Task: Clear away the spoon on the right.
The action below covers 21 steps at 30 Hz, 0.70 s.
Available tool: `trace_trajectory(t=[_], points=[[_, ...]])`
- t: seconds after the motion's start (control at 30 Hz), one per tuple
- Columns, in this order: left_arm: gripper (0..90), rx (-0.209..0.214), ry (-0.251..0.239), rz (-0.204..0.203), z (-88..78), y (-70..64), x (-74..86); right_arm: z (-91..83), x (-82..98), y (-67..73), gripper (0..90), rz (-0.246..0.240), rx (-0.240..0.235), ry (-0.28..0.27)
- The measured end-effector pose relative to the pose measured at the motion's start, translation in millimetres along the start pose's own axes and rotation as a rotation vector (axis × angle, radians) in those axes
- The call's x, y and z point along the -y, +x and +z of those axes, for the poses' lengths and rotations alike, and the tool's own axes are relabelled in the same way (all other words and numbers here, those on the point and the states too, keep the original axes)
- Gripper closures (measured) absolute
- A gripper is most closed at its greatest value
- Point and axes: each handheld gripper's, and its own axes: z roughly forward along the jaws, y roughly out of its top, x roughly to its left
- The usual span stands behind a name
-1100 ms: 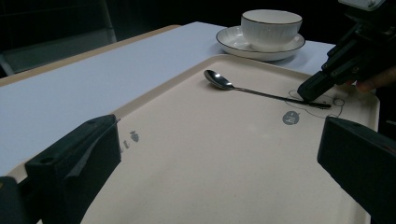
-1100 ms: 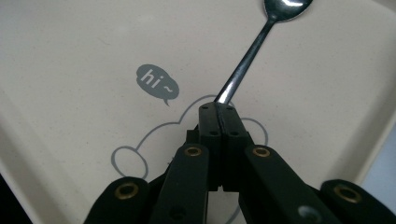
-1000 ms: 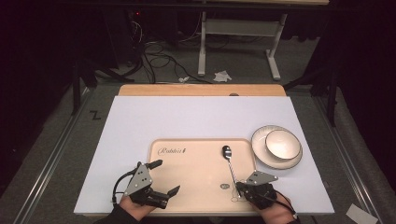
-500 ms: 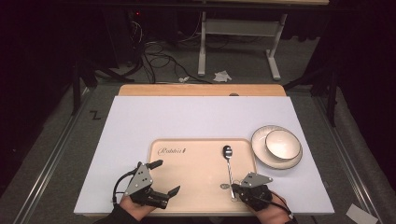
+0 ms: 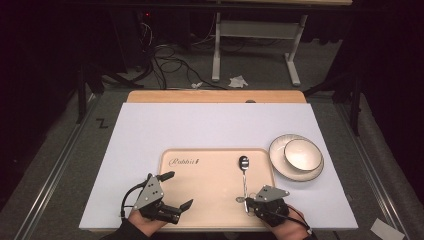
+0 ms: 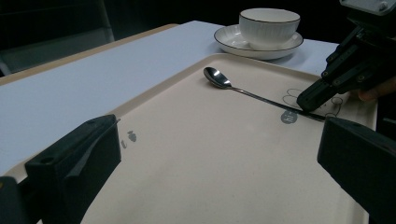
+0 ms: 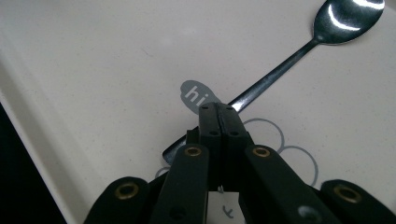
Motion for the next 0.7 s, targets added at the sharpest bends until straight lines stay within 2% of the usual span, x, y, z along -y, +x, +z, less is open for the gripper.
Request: trace_trajectory(t=[0.43, 0.6, 0.7], points=[[0.0, 0.003, 0.001, 0.001, 0.2, -0.2, 0.0, 2.2, -2.0, 4.5, 90.0, -0.013, -0.011, -0.005], [0.0, 0.003, 0.002, 0.003, 0.3, -0.2, -0.1, 2.4, -2.3, 4.6, 78.7, -0.019, -0.020, -0.004], [0.0, 0.002, 0.002, 0.003, 0.2, -0.2, -0.1, 2.7, -2.4, 5.8, 64.1, -0.019, -0.010, -0.007]])
